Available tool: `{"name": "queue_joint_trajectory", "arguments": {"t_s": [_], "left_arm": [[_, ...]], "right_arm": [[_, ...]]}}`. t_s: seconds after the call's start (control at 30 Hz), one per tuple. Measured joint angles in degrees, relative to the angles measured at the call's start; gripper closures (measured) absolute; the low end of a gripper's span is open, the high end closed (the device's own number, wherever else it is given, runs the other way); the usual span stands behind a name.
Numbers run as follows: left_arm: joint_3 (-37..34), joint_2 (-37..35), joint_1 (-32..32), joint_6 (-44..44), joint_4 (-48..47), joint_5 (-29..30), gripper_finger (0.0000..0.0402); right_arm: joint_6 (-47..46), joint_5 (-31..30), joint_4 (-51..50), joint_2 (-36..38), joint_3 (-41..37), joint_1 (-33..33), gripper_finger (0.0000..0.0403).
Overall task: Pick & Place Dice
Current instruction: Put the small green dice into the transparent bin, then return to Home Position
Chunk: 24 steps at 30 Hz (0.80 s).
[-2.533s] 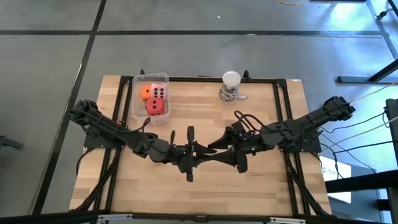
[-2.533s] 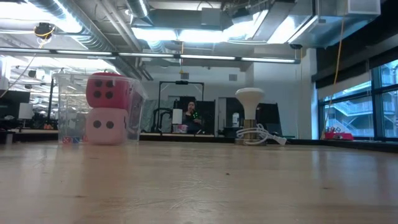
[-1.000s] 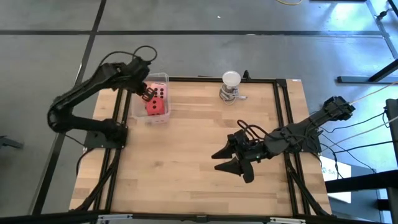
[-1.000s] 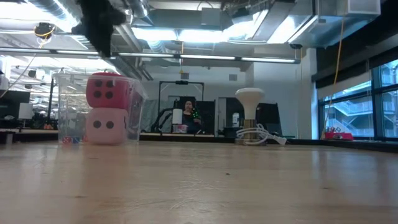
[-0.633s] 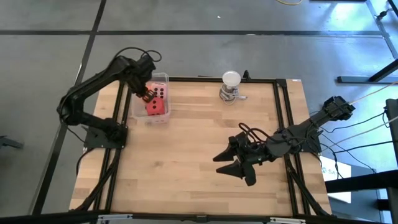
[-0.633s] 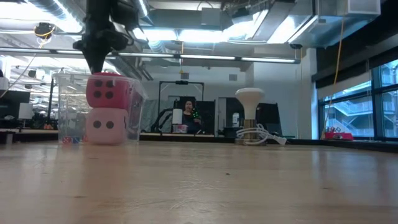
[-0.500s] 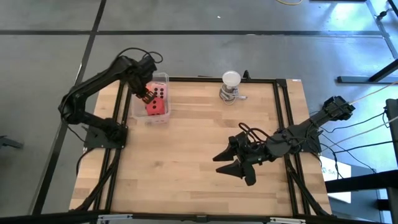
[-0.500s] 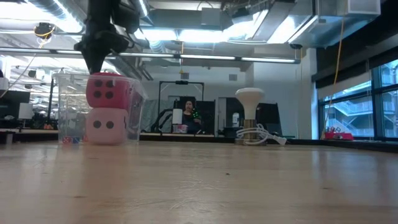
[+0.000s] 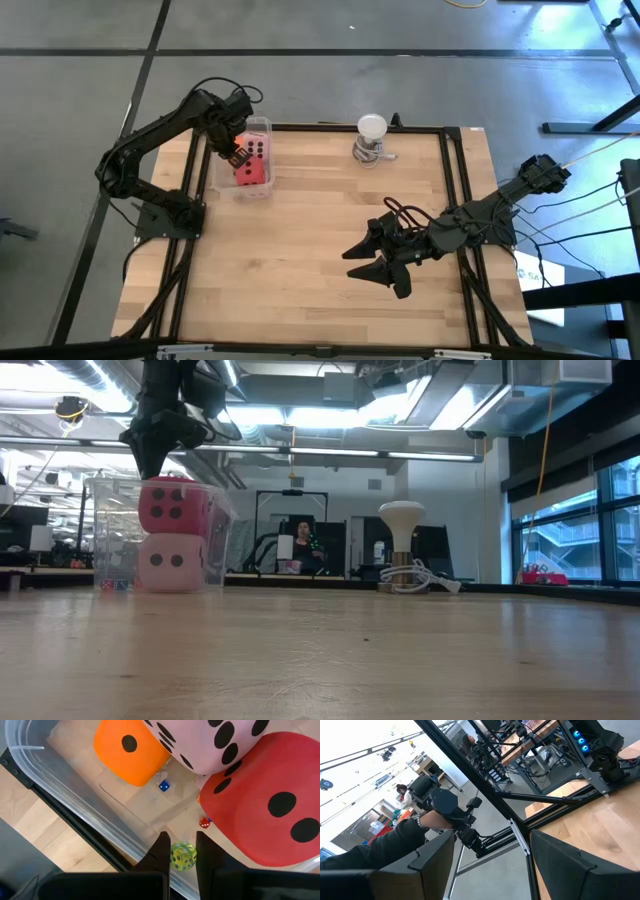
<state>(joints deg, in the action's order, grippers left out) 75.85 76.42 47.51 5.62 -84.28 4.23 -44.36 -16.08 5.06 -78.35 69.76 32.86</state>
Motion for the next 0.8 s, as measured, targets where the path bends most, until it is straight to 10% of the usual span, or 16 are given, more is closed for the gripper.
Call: {"name": "queue_joint_trajectory", "arguments": {"t_s": [0.8], "left_arm": [[0.0, 0.0, -5.07, -8.6, 0.02, -0.94, 0.0215]], "right_arm": [[-0.15, 0.0, 0.0, 0.0, 0.0, 0.0, 0.0142]]}}
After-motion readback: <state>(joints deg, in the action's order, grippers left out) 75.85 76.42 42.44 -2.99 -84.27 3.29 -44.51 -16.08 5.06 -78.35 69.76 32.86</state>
